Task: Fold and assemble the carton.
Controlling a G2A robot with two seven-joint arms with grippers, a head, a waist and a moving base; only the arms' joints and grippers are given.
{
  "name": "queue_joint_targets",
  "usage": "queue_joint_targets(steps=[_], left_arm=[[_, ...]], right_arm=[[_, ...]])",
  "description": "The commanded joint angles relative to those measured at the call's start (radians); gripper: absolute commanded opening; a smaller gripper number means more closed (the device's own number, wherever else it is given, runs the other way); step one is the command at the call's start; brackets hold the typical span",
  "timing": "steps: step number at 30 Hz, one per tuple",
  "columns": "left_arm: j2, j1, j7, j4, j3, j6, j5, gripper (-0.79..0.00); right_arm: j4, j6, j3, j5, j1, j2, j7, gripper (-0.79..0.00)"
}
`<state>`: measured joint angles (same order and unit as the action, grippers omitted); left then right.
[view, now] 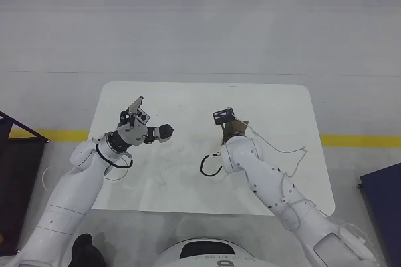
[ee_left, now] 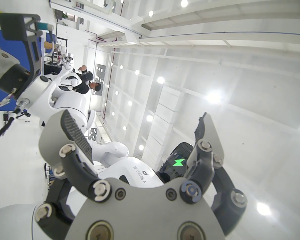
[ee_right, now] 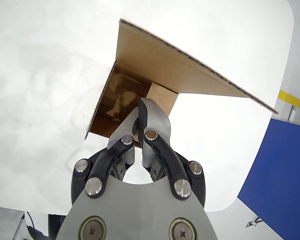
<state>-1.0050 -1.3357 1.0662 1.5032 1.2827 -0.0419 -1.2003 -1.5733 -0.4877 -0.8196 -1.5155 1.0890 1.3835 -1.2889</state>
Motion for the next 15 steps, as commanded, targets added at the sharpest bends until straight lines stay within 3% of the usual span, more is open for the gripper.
queue_joint_targets(steps=[1, 10, 13, 15], left_arm=[[0.000, 0.000, 0.000, 0.000, 0.000, 0.000, 0.000, 0.000], [0.000, 0.000, 0.000, 0.000, 0.000, 0.000, 0.000, 0.000], [0.000, 0.000, 0.000, 0.000, 0.000, 0.000, 0.000, 0.000], [0.000, 0.000, 0.000, 0.000, 0.000, 0.000, 0.000, 0.000]], right_arm=[[0.009, 0.001, -0.006, 0.002, 0.003, 0.003, 0.004, -0.785], [0.002, 0.003, -0.043, -0.004, 0.019, 0.014, 0.012, -0.779], [-0.035, 0.004, -0.071, -0.014, 0.031, 0.013, 0.014, -0.708], [-0.079, 0.004, -0.094, -0.010, 0.047, 0.011, 0.017, -0.600]])
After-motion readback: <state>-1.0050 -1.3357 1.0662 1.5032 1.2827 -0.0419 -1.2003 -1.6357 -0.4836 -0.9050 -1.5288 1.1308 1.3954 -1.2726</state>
